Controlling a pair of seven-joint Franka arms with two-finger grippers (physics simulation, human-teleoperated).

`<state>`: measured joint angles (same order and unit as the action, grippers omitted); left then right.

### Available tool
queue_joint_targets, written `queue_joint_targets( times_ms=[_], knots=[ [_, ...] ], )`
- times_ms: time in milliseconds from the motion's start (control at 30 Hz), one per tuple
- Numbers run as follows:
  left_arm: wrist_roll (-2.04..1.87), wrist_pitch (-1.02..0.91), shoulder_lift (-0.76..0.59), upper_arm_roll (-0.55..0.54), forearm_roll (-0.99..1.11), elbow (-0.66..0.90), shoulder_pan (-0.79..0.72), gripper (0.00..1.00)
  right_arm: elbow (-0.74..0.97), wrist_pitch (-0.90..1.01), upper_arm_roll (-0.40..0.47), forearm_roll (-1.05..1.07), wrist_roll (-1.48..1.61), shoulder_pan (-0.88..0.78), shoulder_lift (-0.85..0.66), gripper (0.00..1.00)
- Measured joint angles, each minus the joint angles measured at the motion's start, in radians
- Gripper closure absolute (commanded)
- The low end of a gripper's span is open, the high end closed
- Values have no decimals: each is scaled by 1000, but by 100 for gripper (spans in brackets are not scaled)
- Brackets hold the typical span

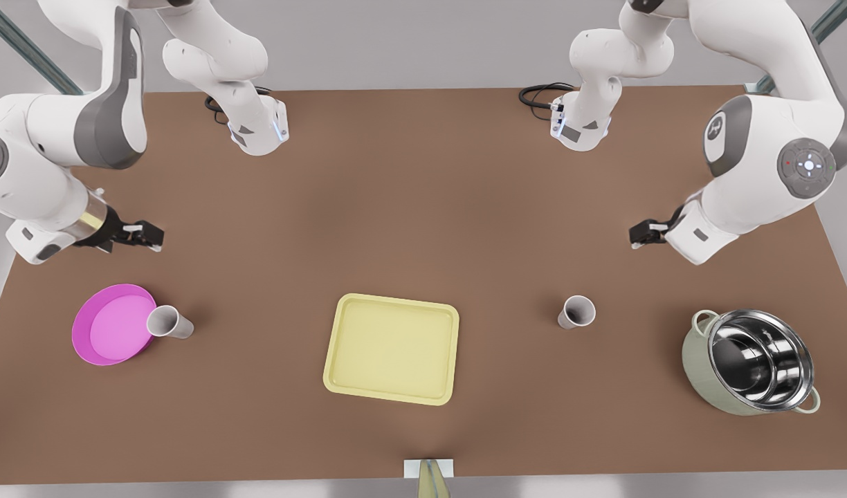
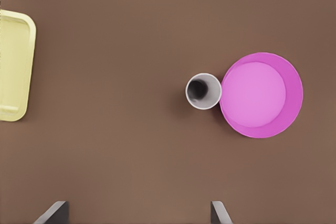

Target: Use both arms to respectively pick up the white IKEA cups from the middle-left and middle-right positions, then place the white IKEA cups onto the middle-middle tray, ensuring that the cups remain upright and do not tip over

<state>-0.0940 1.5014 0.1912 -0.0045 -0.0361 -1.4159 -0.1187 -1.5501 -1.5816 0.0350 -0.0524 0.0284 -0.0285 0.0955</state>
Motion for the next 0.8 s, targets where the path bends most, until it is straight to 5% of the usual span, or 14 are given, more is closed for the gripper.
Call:
queue_joint_targets(
  times_ms=[133,400,800],
  knots=[
    [-14,22,42,-1,-7,-1,-1,0,2,-22,2,2,12,0,55,0],
    [-31,255,463,-18,-4,112,0,0,155,-136,1,27,68,201,455,0],
    [-36,489,383,-20,-9,-199,4,0,-107,-564,-3,62,230,264,474,0]
  ],
)
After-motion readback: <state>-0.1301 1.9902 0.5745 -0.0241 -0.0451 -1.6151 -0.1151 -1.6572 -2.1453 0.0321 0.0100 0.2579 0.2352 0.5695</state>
